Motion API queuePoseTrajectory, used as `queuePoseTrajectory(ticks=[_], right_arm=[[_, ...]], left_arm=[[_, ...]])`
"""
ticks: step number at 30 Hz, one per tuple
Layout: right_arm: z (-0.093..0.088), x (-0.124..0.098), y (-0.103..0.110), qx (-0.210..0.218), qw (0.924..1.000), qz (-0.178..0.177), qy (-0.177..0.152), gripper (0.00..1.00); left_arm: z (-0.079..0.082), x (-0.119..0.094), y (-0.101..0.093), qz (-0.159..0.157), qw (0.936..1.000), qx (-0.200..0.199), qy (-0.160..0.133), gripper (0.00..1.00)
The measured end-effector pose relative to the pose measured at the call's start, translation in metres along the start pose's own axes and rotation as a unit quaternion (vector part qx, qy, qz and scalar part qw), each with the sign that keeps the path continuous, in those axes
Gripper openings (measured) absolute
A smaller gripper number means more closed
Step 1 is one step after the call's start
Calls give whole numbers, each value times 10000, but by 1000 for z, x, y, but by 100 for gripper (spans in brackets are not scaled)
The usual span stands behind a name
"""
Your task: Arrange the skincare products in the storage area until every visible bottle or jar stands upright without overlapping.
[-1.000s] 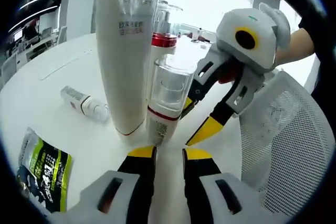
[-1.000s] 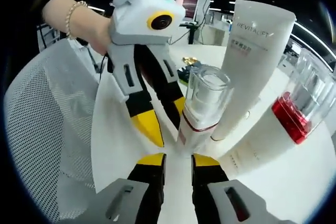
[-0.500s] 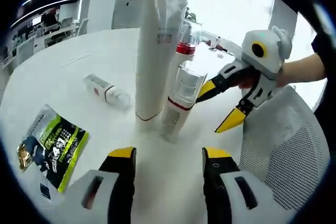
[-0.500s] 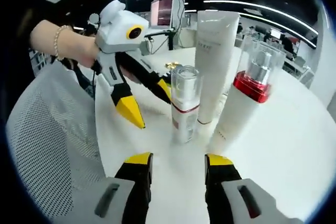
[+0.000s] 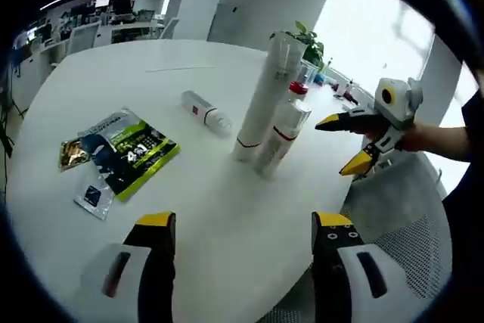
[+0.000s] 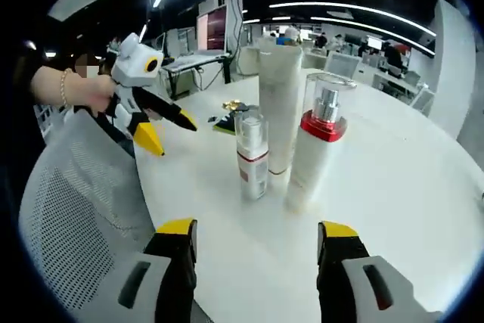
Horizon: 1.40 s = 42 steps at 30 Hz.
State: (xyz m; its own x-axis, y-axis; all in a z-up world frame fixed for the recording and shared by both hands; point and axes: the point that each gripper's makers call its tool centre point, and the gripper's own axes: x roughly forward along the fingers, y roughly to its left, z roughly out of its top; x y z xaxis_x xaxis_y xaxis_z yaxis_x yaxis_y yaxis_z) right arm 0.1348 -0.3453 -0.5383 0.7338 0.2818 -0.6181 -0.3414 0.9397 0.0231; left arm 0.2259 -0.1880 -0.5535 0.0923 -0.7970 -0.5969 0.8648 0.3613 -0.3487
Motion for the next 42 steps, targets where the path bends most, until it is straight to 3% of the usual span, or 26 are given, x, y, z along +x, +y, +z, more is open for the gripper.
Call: queuePoseTrajectory(ticks=[8, 15, 19, 21, 23, 27, 34, 38, 42], right_arm=[[9, -23, 8, 297, 9991, -76, -281, 74], [0, -41, -2, 753, 9959, -299, -393, 80], [-4, -52, -2, 822, 9948, -312, -522, 85], [-3, -55, 2, 857, 9940, -287, -621, 99], [-4, -58, -1, 931, 9931, -268, -662, 99], [-2, -60, -8, 1115, 9898, -354, -816, 99], [-1, -59, -11, 1247, 9863, -545, -929, 97], [3, -53, -2, 1239, 9868, -429, -948, 97], [1, -50, 3, 1170, 9887, -432, -828, 95]], left_arm=[[-1, -34, -4, 198, 9996, -90, -161, 82], [5, -60, -14, 258, 9988, -245, -339, 90], [3, -64, -19, 300, 9984, -165, -447, 91], [3, -67, -22, 345, 9983, -70, -459, 98], [4, -66, -26, 394, 9983, 123, -421, 99], [3, -64, -26, 315, 9987, 58, -387, 99], [4, -61, -29, 287, 9989, 321, -188, 99], [17, -59, -26, 180, 9979, 622, -85, 99], [46, -52, -11, 291, 9909, 1313, 48, 97]])
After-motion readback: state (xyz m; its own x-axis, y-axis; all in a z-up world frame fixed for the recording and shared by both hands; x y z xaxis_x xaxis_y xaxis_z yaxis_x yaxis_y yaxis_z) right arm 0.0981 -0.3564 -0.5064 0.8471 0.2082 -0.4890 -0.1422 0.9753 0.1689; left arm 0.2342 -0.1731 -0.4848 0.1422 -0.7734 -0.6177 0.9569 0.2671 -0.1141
